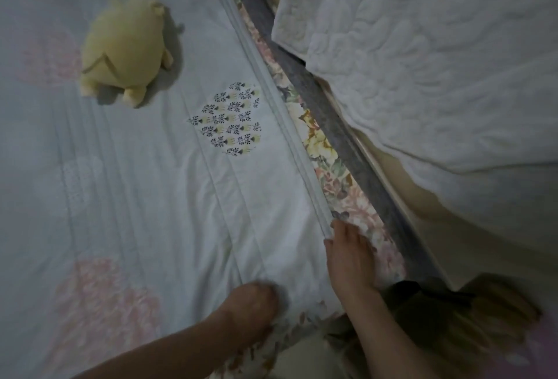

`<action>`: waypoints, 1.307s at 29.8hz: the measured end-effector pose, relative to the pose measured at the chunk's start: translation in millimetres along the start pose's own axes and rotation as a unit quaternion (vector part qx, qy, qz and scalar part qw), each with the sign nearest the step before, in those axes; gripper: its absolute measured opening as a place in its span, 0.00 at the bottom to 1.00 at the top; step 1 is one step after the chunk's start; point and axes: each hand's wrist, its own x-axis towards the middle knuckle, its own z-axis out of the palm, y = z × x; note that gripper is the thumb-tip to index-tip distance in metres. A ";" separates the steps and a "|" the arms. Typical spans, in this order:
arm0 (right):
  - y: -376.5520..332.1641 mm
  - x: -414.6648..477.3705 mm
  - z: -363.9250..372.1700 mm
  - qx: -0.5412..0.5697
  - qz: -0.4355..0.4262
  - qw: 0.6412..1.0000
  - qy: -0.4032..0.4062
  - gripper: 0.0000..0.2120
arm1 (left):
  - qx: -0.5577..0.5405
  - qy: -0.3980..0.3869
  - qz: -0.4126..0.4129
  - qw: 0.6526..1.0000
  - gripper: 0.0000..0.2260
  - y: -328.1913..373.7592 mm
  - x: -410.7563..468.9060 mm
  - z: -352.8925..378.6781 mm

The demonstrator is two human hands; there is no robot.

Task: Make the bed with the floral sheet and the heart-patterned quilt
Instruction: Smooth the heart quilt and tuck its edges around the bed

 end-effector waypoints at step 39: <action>-283.9 73.9 -217.7 -0.006 -0.333 0.934 0.127 0.48 | 0.023 0.299 -0.351 0.887 0.33 -213.2 -165.7 -219.7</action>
